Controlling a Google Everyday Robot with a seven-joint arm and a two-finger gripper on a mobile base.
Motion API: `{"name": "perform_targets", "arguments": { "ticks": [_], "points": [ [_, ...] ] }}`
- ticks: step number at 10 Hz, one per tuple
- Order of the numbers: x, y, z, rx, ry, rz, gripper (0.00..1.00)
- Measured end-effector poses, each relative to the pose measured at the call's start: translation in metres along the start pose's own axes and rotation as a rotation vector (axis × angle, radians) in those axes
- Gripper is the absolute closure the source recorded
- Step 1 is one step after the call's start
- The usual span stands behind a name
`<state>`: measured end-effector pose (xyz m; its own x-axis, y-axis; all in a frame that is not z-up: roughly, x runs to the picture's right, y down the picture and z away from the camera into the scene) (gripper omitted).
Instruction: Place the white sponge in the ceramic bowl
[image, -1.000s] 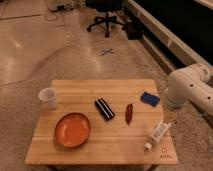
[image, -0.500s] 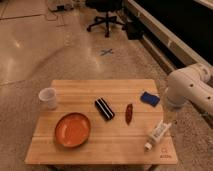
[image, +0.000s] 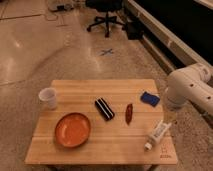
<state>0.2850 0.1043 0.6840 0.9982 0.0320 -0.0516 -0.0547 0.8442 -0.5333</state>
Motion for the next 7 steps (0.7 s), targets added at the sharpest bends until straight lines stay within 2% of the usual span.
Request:
{"name": "perform_targets", "arguments": {
  "ticks": [4, 7],
  "points": [
    [-0.001, -0.007, 0.006, -0.002, 0.003, 0.007, 0.35],
    [-0.016, -0.048, 0.036, 0.007, 0.018, 0.024, 0.35]
  ]
}}
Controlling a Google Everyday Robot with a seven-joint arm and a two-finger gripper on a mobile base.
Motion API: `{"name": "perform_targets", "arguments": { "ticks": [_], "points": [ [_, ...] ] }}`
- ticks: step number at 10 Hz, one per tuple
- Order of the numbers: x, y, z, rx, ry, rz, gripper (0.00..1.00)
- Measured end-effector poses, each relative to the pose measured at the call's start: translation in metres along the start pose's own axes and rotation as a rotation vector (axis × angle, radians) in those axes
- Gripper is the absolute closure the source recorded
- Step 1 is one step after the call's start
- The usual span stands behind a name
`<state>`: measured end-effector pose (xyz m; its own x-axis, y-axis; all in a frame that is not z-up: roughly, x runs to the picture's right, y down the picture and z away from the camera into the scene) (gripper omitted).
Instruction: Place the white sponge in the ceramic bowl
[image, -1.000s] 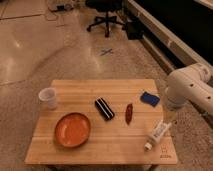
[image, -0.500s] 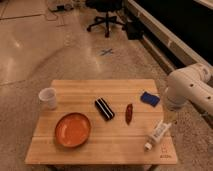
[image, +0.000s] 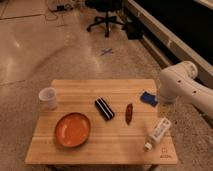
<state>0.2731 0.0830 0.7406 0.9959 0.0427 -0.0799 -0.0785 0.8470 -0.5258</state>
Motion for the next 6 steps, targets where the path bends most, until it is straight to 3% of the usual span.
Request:
{"name": "perform_targets", "arguments": {
  "ticks": [6],
  "points": [
    [-0.015, -0.081, 0.064, 0.004, -0.021, 0.098, 0.35]
  ]
}}
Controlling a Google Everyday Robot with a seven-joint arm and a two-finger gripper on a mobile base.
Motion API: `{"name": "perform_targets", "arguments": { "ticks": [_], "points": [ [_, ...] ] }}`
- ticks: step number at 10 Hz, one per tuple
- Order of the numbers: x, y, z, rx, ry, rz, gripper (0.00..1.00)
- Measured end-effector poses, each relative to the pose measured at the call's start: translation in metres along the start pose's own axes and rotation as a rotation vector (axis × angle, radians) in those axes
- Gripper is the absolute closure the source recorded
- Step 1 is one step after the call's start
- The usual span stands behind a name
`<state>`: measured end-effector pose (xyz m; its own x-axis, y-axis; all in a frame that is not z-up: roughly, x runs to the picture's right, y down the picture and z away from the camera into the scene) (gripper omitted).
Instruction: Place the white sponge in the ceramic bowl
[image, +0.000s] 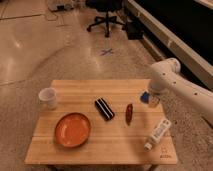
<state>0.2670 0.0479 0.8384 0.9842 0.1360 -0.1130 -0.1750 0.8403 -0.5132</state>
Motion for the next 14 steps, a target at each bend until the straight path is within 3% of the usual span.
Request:
{"name": "perform_targets", "arguments": {
  "ticks": [4, 9, 14],
  "points": [
    [0.005, -0.029, 0.034, -0.018, -0.012, 0.049, 0.35],
    [0.024, -0.053, 0.076, -0.058, 0.010, 0.146, 0.35],
    [0.033, -0.068, 0.099, -0.069, 0.043, 0.224, 0.35]
  ]
}}
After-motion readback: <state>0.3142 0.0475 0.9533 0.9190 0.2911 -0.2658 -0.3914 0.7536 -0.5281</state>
